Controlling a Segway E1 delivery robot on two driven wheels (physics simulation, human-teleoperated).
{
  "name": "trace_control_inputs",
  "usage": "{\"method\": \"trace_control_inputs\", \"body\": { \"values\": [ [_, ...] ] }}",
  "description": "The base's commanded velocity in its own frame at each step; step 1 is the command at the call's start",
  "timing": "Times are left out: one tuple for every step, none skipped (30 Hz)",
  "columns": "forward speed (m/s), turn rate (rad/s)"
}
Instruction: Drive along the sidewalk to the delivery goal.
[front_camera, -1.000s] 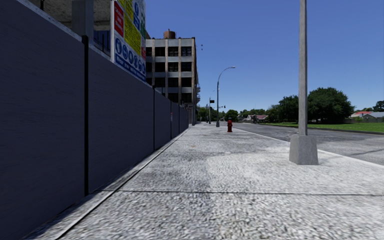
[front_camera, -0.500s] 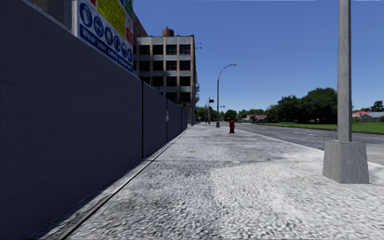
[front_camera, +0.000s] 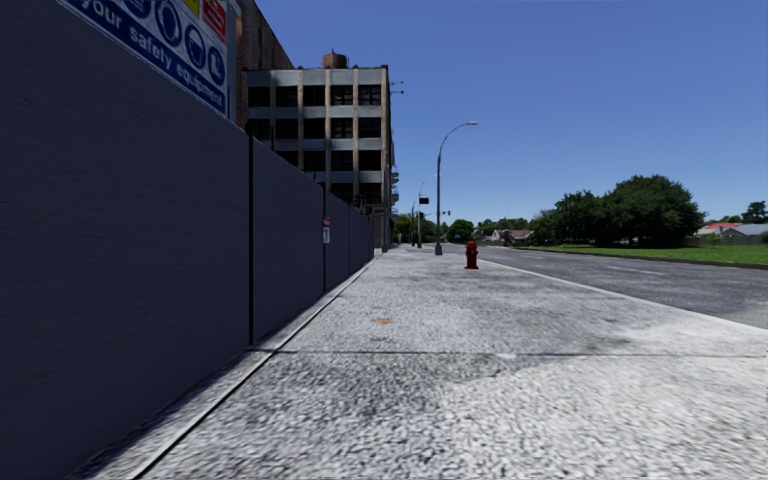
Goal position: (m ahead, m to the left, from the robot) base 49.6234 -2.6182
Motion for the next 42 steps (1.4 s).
{"method": "trace_control_inputs", "body": {
  "values": [
    [2.00, -0.54],
    [2.00, -0.06],
    [2.00, 0.00],
    [2.00, 0.00],
    [2.00, 0.00],
    [2.00, 0.00],
    [2.00, 0.00],
    [2.00, 0.00],
    [2.00, 0.00],
    [2.00, 0.00],
    [2.00, 0.00],
    [2.00, 0.00],
    [2.00, -0.04],
    [2.00, -0.05],
    [2.00, -0.05],
    [2.00, -0.05],
    [2.00, -0.86],
    [2.00, -0.99],
    [2.00, 0.00],
    [2.00, 0.00],
    [2.00, 0.00],
    [2.00, 0.00],
    [2.00, 0.00],
    [2.00, 0.00],
    [2.00, 0.00],
    [2.00, 0.00],
    [2.00, 0.00],
    [2.00, 0.00],
    [2.00, 0.00],
    [2.00, 0.00],
    [2.00, 0.00],
    [2.00, 0.00],
    [2.00, 0.00],
    [2.00, 0.00],
    [2.00, 0.00],
    [2.00, 0.00],
    [2.00, 0.00],
    [2.00, 0.00],
    [2.00, 0.00],
    [2.00, 0.00],
    [2.00, 0.00],
    [2.00, 0.00]
  ]
}}
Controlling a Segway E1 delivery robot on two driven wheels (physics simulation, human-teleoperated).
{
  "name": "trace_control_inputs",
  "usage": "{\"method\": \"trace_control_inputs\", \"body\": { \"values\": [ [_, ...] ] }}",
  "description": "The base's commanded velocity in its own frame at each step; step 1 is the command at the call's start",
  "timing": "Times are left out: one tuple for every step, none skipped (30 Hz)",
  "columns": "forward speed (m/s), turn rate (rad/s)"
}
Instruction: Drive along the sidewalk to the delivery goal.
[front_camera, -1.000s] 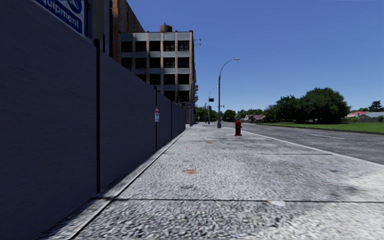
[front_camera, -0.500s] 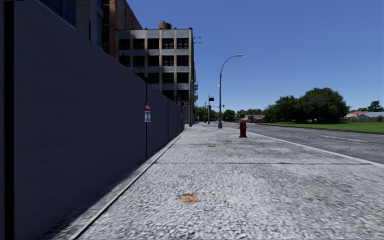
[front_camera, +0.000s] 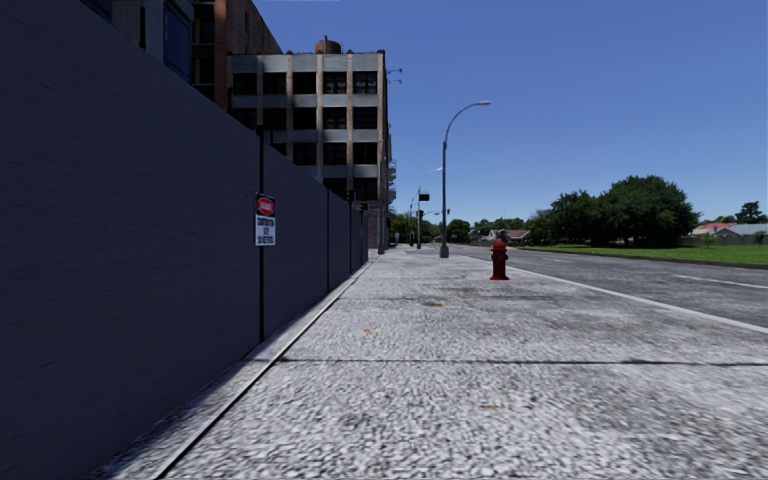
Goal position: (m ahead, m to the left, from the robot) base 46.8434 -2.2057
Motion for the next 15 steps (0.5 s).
{"method": "trace_control_inputs", "body": {
  "values": [
    [2.00, 0.00],
    [2.00, 0.00],
    [2.00, 0.00],
    [2.00, 0.00],
    [2.00, 0.00],
    [2.00, 0.00],
    [2.00, 0.00],
    [2.00, 0.00],
    [2.00, 0.00],
    [2.00, 0.00],
    [2.00, 0.00],
    [2.00, 0.00],
    [2.00, 0.00],
    [2.00, 0.00],
    [2.00, 0.00]
  ]
}}
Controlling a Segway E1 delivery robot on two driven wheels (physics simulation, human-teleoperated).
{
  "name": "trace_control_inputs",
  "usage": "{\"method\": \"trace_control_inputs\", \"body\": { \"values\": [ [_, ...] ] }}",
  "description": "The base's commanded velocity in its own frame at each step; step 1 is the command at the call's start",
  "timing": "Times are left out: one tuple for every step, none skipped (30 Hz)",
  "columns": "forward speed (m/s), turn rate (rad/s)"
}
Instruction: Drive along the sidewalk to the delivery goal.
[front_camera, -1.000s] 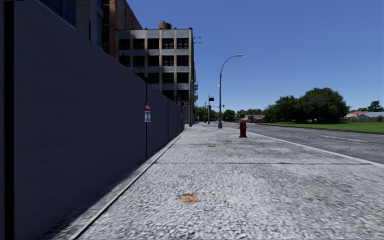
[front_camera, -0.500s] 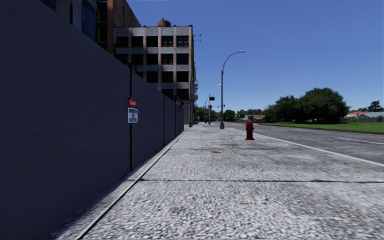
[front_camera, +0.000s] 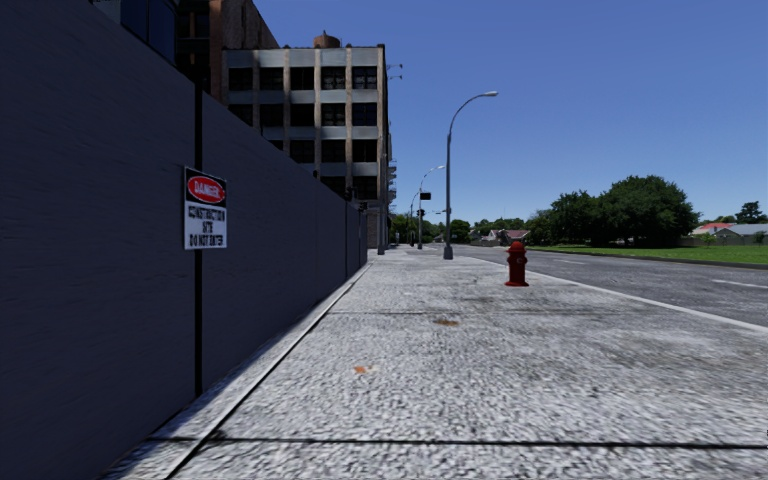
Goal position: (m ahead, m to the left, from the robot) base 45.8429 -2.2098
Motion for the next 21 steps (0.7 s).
{"method": "trace_control_inputs", "body": {
  "values": [
    [2.00, 0.00],
    [2.00, 0.00],
    [2.00, 0.00],
    [2.00, 0.00],
    [2.00, 0.00],
    [2.00, 0.00],
    [2.00, 0.00],
    [2.00, 0.00],
    [2.00, 0.00],
    [2.00, 0.00],
    [2.00, 0.00],
    [2.00, 0.00],
    [2.00, 0.00],
    [2.00, 0.00],
    [2.00, 0.00],
    [2.00, 0.00],
    [2.00, 0.00],
    [2.00, 0.00],
    [2.00, 0.00],
    [2.00, 0.00],
    [2.00, 0.00]
  ]
}}
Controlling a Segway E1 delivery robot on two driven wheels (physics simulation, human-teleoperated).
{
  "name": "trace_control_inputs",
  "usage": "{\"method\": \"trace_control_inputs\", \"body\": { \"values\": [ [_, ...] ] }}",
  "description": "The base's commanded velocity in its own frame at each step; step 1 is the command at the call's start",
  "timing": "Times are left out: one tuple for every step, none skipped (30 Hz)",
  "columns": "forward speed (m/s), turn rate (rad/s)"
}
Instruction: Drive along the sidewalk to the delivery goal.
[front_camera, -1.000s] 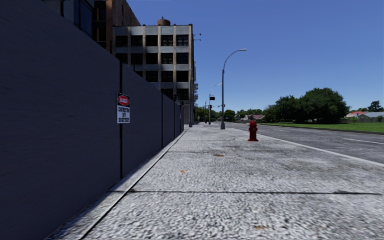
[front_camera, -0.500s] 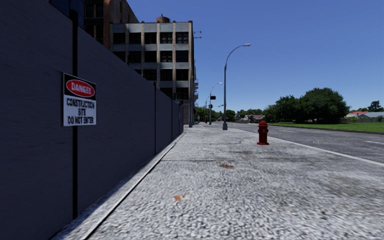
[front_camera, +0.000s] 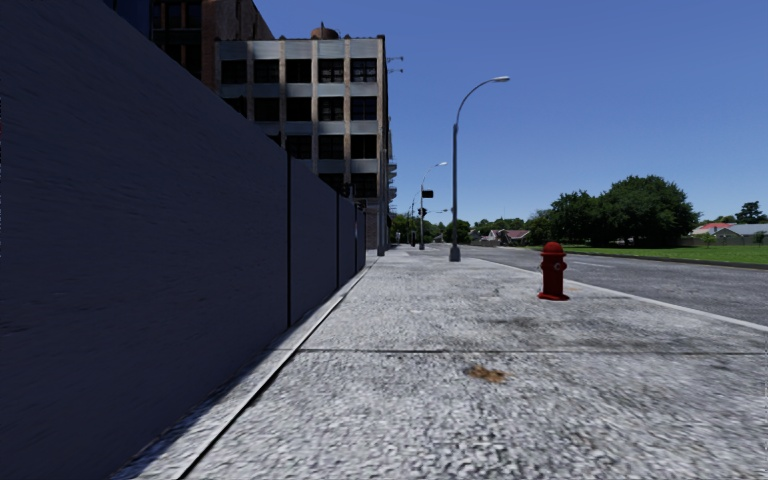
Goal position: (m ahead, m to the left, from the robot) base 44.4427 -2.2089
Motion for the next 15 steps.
{"method": "trace_control_inputs", "body": {
  "values": [
    [2.00, 0.00],
    [2.00, 0.00],
    [2.00, 0.00],
    [2.00, 0.00],
    [2.00, 0.00],
    [2.00, 0.00],
    [2.00, 0.00],
    [2.00, 0.00],
    [2.00, 0.00],
    [2.00, 0.00],
    [2.00, 0.00],
    [2.00, 0.00],
    [2.00, 0.00],
    [2.00, 0.00],
    [2.00, 0.00]
  ]
}}
